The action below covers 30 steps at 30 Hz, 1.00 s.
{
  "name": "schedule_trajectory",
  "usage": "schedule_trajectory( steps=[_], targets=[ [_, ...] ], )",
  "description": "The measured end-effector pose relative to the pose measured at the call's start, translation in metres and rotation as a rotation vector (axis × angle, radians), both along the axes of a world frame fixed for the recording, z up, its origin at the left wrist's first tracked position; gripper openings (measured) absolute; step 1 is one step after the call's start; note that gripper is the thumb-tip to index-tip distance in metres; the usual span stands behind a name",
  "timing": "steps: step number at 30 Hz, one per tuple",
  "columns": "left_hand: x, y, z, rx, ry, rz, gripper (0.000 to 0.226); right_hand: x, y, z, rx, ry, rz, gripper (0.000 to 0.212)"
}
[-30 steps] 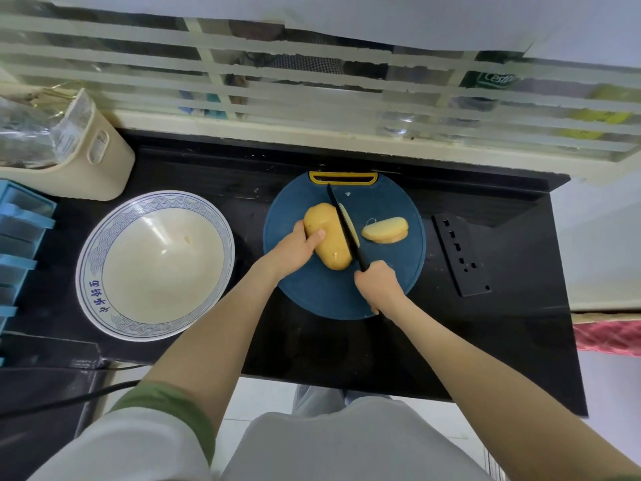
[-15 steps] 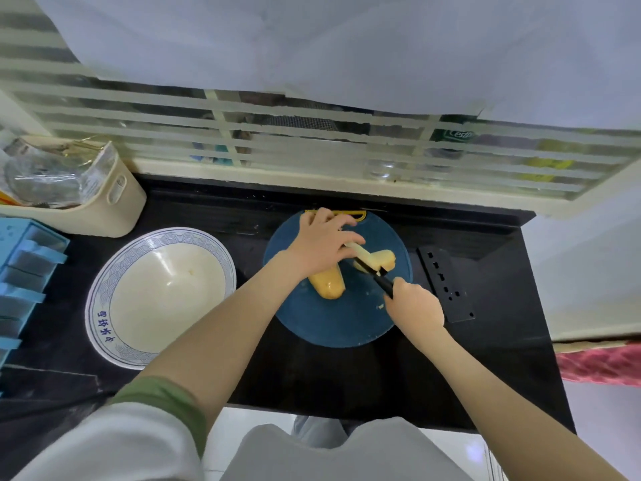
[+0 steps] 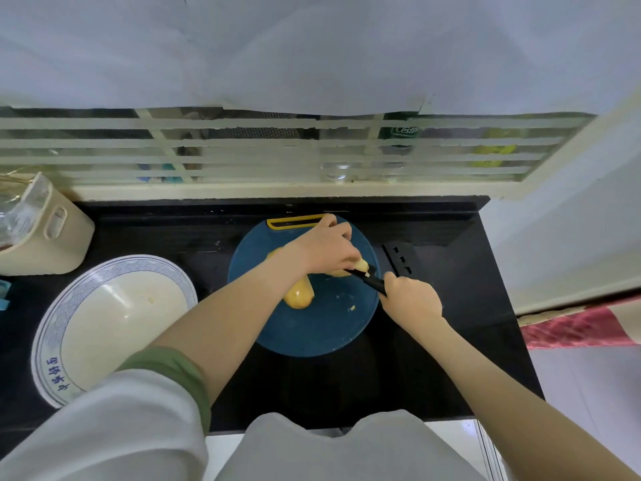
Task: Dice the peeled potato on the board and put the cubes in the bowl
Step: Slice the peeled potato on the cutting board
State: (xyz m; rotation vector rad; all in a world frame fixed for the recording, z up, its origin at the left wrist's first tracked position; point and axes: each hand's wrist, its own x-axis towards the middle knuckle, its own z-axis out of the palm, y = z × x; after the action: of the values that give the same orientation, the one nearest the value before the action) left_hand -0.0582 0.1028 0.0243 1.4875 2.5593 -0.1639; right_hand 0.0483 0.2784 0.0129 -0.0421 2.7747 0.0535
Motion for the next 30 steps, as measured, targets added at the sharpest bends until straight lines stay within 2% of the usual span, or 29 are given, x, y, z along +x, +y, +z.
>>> schedule_trajectory(
  steps=[2,5,10,12,14,17,21,24,27,30],
  targets=[
    [-0.001,0.004,-0.002,0.018,0.166,-0.060,0.013,-0.002,0.006,0.001,-0.003,0.009,-0.009,0.022],
    [-0.002,0.013,0.003,0.085,0.309,0.065,0.012,-0.004,0.011,0.002,0.011,0.005,0.013,0.022],
    [-0.005,0.017,0.001,0.240,0.306,0.479,0.022,-0.005,0.020,-0.006,-0.037,-0.012,-0.171,0.022],
    [-0.007,0.013,-0.008,0.237,0.352,0.617,0.022,-0.004,0.024,-0.009,-0.049,-0.018,-0.260,0.025],
    [-0.006,0.009,-0.012,0.130,0.392,0.688,0.019,-0.003,0.027,-0.011,-0.090,-0.009,-0.347,0.025],
    [0.005,0.013,-0.029,-0.146,0.254,0.621,0.022,-0.004,0.030,-0.014,-0.160,-0.006,-0.444,0.024],
    [0.025,0.031,-0.051,-0.244,0.234,0.400,0.023,-0.005,0.029,-0.015,-0.207,-0.008,-0.483,0.025],
    [0.037,0.039,-0.063,-0.247,0.194,0.341,0.024,-0.006,0.026,-0.015,-0.235,-0.006,-0.499,0.024],
    [0.043,0.035,-0.069,-0.224,0.187,0.389,0.029,-0.007,0.023,-0.014,-0.269,0.002,-0.509,0.022],
    [0.042,0.025,-0.075,-0.029,0.231,0.498,0.039,-0.007,0.018,-0.013,-0.296,0.015,-0.517,0.022]
  ],
)
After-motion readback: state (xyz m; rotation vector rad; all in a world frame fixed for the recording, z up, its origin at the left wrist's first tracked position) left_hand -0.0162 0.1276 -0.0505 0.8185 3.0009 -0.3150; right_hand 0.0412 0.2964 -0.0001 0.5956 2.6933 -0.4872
